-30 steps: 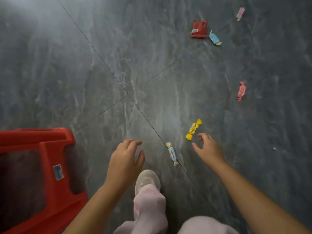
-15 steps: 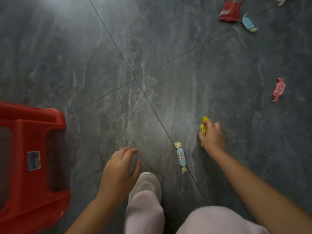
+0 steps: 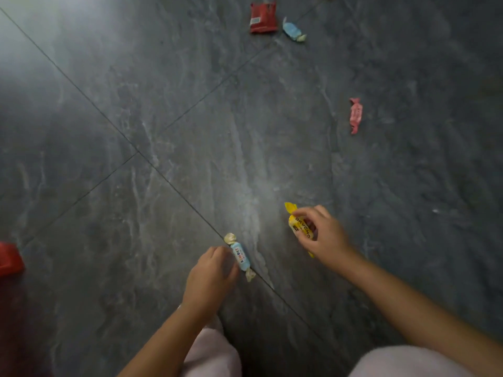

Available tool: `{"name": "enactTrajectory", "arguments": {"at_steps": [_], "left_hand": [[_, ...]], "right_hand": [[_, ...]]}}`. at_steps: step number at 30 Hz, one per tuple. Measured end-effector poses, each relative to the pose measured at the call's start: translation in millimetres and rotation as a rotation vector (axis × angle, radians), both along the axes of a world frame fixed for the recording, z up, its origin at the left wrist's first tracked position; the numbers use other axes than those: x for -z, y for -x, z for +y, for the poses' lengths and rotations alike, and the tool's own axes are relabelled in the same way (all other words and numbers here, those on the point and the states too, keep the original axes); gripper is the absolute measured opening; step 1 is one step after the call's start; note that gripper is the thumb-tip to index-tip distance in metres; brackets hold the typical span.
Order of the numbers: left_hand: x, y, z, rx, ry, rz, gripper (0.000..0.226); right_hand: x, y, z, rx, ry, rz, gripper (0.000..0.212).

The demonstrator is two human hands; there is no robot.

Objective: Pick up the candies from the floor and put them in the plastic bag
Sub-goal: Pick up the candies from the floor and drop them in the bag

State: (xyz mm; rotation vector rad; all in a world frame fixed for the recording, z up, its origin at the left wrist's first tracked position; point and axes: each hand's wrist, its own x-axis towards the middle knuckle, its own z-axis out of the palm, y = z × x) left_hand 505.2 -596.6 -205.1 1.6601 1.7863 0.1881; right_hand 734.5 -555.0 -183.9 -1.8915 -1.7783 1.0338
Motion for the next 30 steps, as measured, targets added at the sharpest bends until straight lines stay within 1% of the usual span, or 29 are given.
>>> {"name": "enactTrajectory", "arguments": {"at_steps": [3,6,12,14,16,19,22,26,30], "left_hand": [[8,-18,4,-0.026,-0.001,-0.008,0.02],[11,-33,9,-0.051,-0.006,0.007,0.026],[17,-56,17,-0.035,-0.044,0.082,0.044],[18,-61,19,-0.038,-0.062,0.112,0.046],[19,-64,21,-0.042,-0.072,0.125,0.043],[19,-65,24,-0.085,-0.072,0.092,0.034],[18,-60,24,-0.107,-0.048,0.051,0.032],[6,-48,23,-0.169,0.002,-0.062,0.025],[-25,-35,23,-0.211,-0.063,-0.147,0.024]], "right_hand": [[-2,-32,-7,0.111,-0.007,-0.016,0.031],[-2,-51,-21,0.169,0.026,-0.018,0.03],[-2,-61,-37,0.146,0.058,-0.019,0.03],[-3,-61,-39,0.147,0.062,-0.009,0.03],[-3,-61,-41,0.141,0.068,-0.004,0.03],[0,-61,-41,0.138,0.084,0.002,0.029],[3,-58,-39,0.15,0.096,0.023,0.029],[14,-44,-38,0.176,0.11,0.089,0.03],[27,-30,-33,0.249,0.124,0.103,0.029]]}}
